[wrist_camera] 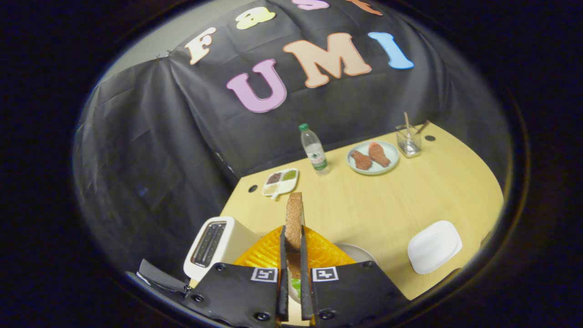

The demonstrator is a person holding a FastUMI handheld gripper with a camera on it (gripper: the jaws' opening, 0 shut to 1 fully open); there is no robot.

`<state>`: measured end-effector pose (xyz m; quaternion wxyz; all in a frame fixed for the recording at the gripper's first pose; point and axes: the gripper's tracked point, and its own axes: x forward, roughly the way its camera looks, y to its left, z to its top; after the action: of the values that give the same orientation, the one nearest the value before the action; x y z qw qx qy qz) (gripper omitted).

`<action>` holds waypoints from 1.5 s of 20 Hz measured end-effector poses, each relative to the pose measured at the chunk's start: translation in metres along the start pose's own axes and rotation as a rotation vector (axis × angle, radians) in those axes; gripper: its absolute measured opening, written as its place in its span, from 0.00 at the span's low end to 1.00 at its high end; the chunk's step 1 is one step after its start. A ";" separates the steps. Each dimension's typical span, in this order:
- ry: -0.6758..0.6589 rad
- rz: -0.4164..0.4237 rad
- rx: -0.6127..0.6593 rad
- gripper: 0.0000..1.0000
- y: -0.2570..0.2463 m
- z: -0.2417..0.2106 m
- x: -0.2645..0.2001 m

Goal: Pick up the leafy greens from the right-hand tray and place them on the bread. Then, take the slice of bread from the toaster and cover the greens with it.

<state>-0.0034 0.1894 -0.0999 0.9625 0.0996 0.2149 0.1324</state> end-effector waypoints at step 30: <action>0.255 -0.384 -0.440 0.74 -0.111 -0.117 0.028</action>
<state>-0.0071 0.1088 -0.2416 0.9336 -0.1706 0.3151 0.0030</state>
